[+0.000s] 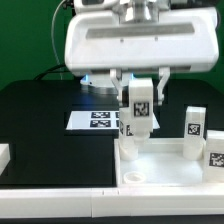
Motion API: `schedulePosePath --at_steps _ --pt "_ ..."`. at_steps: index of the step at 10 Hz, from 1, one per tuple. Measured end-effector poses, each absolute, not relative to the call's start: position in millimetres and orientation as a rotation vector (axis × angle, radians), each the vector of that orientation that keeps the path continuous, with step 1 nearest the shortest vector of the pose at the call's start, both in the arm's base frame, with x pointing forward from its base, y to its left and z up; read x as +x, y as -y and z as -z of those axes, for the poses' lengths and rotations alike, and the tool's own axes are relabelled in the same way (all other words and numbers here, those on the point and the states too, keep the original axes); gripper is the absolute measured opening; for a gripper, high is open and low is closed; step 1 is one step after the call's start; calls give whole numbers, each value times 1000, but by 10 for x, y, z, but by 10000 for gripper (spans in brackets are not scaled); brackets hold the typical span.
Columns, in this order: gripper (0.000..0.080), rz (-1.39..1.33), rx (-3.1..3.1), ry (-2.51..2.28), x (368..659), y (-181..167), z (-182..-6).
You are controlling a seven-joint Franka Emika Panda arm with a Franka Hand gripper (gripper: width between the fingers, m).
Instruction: Assemble square table
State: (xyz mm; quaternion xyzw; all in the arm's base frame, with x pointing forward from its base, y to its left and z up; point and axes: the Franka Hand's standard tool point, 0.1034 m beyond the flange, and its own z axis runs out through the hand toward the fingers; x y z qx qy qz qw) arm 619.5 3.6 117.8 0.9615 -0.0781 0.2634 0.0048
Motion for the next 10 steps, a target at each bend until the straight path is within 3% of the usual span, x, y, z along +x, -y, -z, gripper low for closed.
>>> schedulePosePath --at_steps 5,10 --pt "284 -816 2985 223 6150 -30 -855" --pt "284 -837 2977 222 6242 -25 -852"
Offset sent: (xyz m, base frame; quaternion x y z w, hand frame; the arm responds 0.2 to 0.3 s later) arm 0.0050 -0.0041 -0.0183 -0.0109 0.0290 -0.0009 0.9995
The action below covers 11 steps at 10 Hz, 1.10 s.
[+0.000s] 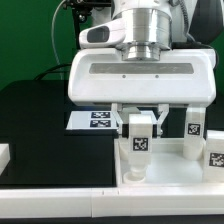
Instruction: Assemble square table
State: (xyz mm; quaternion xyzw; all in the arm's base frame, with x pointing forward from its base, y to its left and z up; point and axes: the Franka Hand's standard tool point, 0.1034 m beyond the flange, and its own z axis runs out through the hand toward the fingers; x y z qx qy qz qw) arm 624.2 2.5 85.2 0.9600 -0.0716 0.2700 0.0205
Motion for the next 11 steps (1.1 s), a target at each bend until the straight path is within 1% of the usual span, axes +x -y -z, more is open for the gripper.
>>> schedulePosePath --at_steps 6,9,10,11 --pt "284 -821 2971 225 6207 24 -747" --pt "284 -814 2975 224 6203 19 -742" --pt "446 -813 2975 224 6202 19 -741" --pt "572 -813 2975 224 6202 19 -740"
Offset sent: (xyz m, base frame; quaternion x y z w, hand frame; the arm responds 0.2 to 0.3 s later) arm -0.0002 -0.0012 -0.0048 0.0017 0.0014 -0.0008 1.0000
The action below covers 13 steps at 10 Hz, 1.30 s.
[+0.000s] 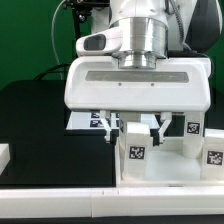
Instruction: Assemble square table
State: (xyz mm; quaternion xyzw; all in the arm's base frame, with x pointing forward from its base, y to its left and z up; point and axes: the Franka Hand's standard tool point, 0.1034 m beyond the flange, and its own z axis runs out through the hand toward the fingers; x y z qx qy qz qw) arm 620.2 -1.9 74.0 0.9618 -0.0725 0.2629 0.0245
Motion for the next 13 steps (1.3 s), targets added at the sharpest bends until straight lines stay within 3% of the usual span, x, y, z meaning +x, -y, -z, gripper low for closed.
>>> schedulePosePath --at_steps 1,2,3,4,5,10,13 --pt "572 -813 2975 224 6202 19 -740" --pt "633 -813 2975 224 6202 19 -739" --pt "644 -811 2977 225 6202 18 -741" --pt "644 -700 3032 233 6196 -20 -757" --pt "649 -683 3047 235 6276 -27 -880" --pt "649 -102 3195 280 6242 45 -776" --pt "649 -26 3212 322 6334 -16 -842"
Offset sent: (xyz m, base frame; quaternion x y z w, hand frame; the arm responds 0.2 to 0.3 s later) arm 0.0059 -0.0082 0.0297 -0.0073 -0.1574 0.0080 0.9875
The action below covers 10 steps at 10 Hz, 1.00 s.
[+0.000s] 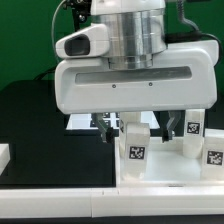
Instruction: Assemble square table
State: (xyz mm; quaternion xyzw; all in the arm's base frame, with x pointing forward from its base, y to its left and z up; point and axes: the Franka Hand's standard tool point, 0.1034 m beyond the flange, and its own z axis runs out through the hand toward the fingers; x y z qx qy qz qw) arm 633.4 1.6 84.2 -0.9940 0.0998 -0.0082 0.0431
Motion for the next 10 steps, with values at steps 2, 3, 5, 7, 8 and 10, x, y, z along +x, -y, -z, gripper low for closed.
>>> schedulePosePath --at_steps 2,3,5,7,8,10 --pt "514 23 -3036 -340 6332 -7 -840" --pt "376 21 -3030 -388 6332 -9 -840" --pt "288 11 -2988 -635 6332 4 -840" --pt "288 30 -2926 -892 6316 10 -829" --pt "288 80 -2868 -1067 6313 16 -822" --pt "288 101 -2730 -1355 6322 32 -820"
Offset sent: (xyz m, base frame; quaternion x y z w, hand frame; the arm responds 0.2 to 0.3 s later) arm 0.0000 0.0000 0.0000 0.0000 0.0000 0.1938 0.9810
